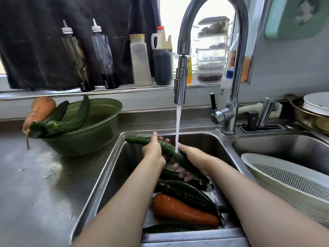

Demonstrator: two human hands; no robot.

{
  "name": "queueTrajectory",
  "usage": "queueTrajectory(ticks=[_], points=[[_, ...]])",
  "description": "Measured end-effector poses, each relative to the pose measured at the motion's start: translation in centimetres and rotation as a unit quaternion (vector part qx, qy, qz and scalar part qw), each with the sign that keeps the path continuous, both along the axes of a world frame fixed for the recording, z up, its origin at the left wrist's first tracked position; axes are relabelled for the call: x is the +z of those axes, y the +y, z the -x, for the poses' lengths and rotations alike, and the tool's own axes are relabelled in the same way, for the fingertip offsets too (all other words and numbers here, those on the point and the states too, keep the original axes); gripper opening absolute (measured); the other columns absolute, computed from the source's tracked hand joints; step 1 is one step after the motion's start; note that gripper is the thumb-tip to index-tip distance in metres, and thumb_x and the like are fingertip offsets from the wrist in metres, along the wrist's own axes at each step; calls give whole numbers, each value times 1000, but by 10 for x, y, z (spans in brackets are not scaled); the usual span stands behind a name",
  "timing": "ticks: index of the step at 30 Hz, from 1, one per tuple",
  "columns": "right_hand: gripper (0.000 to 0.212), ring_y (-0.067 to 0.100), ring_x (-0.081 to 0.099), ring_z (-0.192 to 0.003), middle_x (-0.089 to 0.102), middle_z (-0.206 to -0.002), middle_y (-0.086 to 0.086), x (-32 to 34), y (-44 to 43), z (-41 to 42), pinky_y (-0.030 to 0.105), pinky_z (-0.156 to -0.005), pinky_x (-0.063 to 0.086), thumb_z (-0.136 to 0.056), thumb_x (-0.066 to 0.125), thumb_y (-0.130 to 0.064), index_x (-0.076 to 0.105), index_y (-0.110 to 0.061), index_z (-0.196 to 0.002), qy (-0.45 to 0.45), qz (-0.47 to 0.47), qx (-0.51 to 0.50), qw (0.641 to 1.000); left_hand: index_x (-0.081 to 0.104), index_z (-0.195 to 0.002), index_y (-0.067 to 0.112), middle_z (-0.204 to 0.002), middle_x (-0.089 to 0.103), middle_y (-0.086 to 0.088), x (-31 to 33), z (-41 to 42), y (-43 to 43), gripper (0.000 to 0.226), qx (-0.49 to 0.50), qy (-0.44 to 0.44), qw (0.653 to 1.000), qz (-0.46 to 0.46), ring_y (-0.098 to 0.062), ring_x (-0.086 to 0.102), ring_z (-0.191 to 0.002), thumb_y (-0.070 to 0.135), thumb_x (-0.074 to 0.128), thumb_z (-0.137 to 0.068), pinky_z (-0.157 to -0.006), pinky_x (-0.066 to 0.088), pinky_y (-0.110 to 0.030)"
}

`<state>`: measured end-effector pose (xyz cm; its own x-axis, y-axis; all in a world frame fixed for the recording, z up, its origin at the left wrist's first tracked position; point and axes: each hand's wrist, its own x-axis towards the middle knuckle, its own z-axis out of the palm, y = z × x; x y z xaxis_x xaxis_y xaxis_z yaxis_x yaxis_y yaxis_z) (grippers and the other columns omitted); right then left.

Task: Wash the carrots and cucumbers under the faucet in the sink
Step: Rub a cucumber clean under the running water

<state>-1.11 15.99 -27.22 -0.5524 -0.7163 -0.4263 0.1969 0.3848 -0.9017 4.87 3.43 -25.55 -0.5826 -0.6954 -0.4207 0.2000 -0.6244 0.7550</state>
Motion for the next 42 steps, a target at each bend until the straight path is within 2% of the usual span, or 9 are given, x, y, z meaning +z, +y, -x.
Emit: queueTrajectory(ticks=[5, 13, 17, 24, 31, 34, 36, 39, 42], points=[[24, 12, 52, -49, 61, -60, -1, 4, 0, -5, 25, -46, 43, -105, 55, -32, 65, -11, -106, 89, 28, 62, 994, 59, -84, 10, -85, 67, -3, -2, -6, -26, 33, 142, 29, 989, -33, -17, 67, -65, 38, 64, -101, -80, 62, -42], [68, 14, 38, -33, 54, -49, 2, 16, -14, -21, 21, -39, 31, -106, 26, -62, 63, -13, -76, 191, -49, -52, 979, 65, -119, 3, -120, 68, -13, -10, -4, -25, 32, -40, 67, 996, -48, -30, 69, -107, 29, 64, -101, -86, 58, -54], [81, 14, 34, -37, 50, -52, 3, 10, -8, -17, 20, -43, 31, -99, 19, -75, 66, -13, -79, 120, -38, -22, 992, 69, -114, 4, -110, 74, -11, -11, 0, -21, 34, -59, 77, 995, 12, -24, 75, -96, 28, 77, -92, -85, 61, -48], [18, 9, 55, -54, 59, -72, -3, 7, -23, -18, 29, -55, 43, -105, 48, -37, 62, -28, -100, 294, 15, -3, 956, 63, -119, 9, -103, 76, -10, -15, -1, -27, 45, 49, 32, 993, 103, -21, 78, -77, 23, 87, -83, -85, 63, -48], [33, 20, 55, -74, 58, -85, 4, 15, -38, -27, 32, -67, 48, -111, 32, -31, 61, -29, -126, 372, -39, -25, 927, 63, -120, -2, -98, 74, -12, -6, -2, -23, 35, -31, 77, 992, 99, -27, 73, -88, 28, 63, -101, -80, 61, -42], [38, 21, 53, -51, 60, -66, 9, 21, -38, -27, 30, -49, 45, -111, 30, -22, 38, -47, -83, 324, -71, -31, 943, 65, -113, 2, -99, 71, -10, -3, 1, -19, 19, -58, 99, 987, 112, -25, 71, -91, 17, 58, -104, -81, 60, -39], [38, 26, 60, -58, 64, -63, 9, 24, -36, -28, 34, -58, 50, -111, 29, -28, 42, -39, -78, 334, -91, -20, 938, 67, -103, 4, -93, 72, -9, -5, 2, -19, 9, -54, 96, 987, 115, -22, 72, -84, 13, 64, -101, -81, 61, -40], [34, 37, 63, -101, 66, -104, 14, 24, -31, -29, 45, -93, 52, -111, 33, -30, 63, -15, -103, 388, -82, -7, 918, 65, -110, 7, -82, 76, -8, -9, -2, -25, 27, -25, 38, 990, 135, -24, 76, -81, 18, 79, -90, -85, 62, -46], [31, 29, 59, -120, 65, -125, 8, 20, -36, -31, 36, -105, 45, -108, 43, -30, 62, -23, -131, 373, -42, -15, 927, 57, -118, 11, -84, 78, -10, -9, -4, -32, 47, 20, 12, 989, 146, -27, 77, -85, 22, 86, -83, -88, 61, -49]])
